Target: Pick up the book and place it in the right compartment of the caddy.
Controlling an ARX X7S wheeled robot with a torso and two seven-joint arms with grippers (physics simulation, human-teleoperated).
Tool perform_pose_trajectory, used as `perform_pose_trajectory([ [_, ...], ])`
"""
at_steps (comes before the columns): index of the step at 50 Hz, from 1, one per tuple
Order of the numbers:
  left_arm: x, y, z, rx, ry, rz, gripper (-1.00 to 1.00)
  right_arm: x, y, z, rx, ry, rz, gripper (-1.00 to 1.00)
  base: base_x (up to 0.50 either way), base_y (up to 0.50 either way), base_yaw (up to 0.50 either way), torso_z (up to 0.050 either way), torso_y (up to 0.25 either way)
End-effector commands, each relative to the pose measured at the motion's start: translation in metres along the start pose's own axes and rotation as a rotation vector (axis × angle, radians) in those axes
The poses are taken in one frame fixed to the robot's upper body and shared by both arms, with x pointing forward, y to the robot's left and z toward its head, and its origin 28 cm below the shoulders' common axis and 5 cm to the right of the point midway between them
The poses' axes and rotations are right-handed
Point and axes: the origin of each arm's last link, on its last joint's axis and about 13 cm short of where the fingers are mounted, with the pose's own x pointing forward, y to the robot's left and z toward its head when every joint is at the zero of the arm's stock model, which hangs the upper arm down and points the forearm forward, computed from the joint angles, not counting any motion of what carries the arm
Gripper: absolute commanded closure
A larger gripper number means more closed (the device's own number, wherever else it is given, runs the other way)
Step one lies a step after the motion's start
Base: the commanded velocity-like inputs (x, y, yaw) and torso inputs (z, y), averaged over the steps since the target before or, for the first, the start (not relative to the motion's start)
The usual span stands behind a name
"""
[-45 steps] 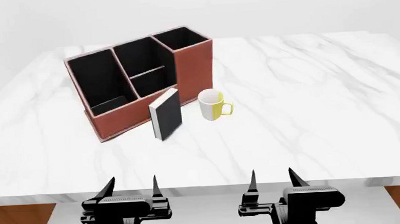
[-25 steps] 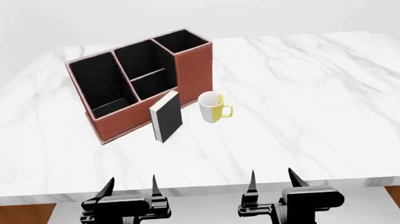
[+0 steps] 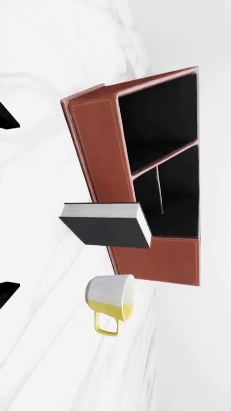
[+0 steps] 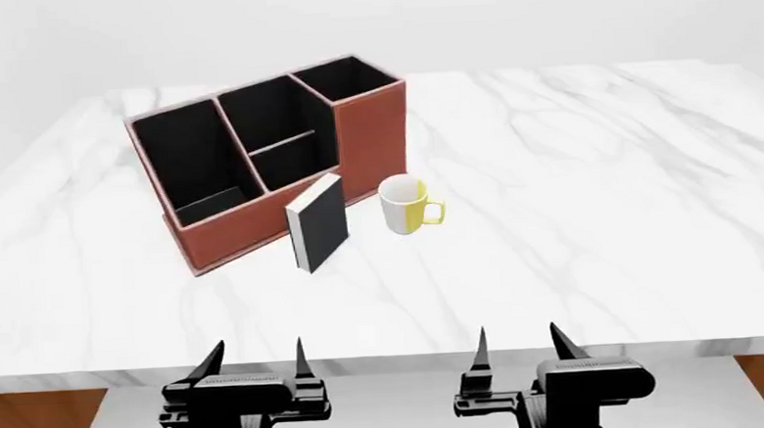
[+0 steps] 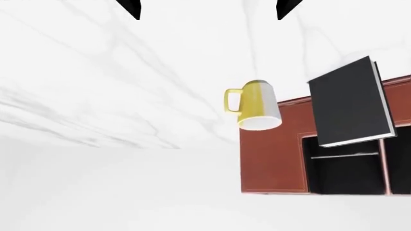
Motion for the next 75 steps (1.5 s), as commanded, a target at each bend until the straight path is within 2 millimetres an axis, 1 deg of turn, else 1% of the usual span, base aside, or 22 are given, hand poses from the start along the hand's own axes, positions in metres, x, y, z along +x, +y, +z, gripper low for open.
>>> perform_pose_trajectory([
  [1, 0.000, 0.000, 0.001, -0.004, -0.012, 0.007, -1.00, 0.000, 0.000, 0.001, 0.005, 0.004, 0.004, -1.00, 0.00, 0.00, 0.00, 0.000, 0.000],
  [4, -0.001, 0.000, 0.005, -0.008, -0.026, 0.011, -1.00, -0.001, 0.000, 0.004, 0.011, -0.002, 0.005, -1.00, 0.00, 0.00, 0.00, 0.000, 0.000],
  [7, -0.003, 0.002, 0.023, 0.048, -0.134, 0.027, -1.00, -0.003, -0.001, 0.016, 0.037, -0.038, 0.004, -1.00, 0.00, 0.00, 0.00, 0.000, 0.000],
  [8, -0.005, 0.004, 0.036, 0.044, -0.183, 0.038, -1.00, -0.005, -0.002, 0.026, 0.057, -0.079, 0.003, -1.00, 0.00, 0.00, 0.00, 0.000, 0.000],
  [11, -0.008, 0.006, 0.053, 0.078, -0.269, 0.054, -1.00, -0.009, -0.002, 0.042, 0.070, -0.190, 0.012, -1.00, 0.00, 0.00, 0.00, 0.000, 0.000],
  [13, -0.013, 0.007, 0.067, 0.074, -0.350, 0.073, -1.00, -0.014, -0.004, 0.059, 0.097, -0.305, 0.009, -1.00, 0.00, 0.00, 0.00, 0.000, 0.000],
  [16, -0.019, 0.007, 0.080, 0.097, -0.448, 0.084, -1.00, -0.020, -0.004, 0.073, 0.085, -0.400, 0.019, -1.00, 0.00, 0.00, 0.00, 0.000, 0.000],
  [17, -0.023, 0.006, 0.087, 0.099, -0.512, 0.096, -1.00, -0.023, -0.003, 0.078, 0.096, -0.440, 0.035, -1.00, 0.00, 0.00, 0.00, 0.000, 0.000],
  [19, -0.027, 0.006, 0.093, 0.118, -0.559, 0.100, -1.00, -0.027, -0.003, 0.083, 0.137, -0.481, 0.050, -1.00, 0.12, 0.00, 0.00, 0.000, 0.000],
  [22, -0.032, 0.006, 0.100, 0.099, -0.605, 0.102, -1.00, -0.029, -0.003, 0.086, 0.141, -0.486, 0.060, -1.00, 0.47, 0.00, 0.00, 0.000, 0.000],
  [37, -0.036, 0.004, 0.100, 0.098, -0.632, 0.096, -1.00, -0.032, -0.002, 0.090, 0.134, -0.505, 0.075, -1.00, 0.50, 0.00, 0.00, 0.000, 0.000],
  [75, -0.035, 0.001, 0.095, 0.098, -0.611, 0.073, -1.00, -0.032, 0.002, 0.083, 0.102, -0.480, 0.100, -1.00, 0.50, 0.00, 0.00, 0.000, 0.000],
])
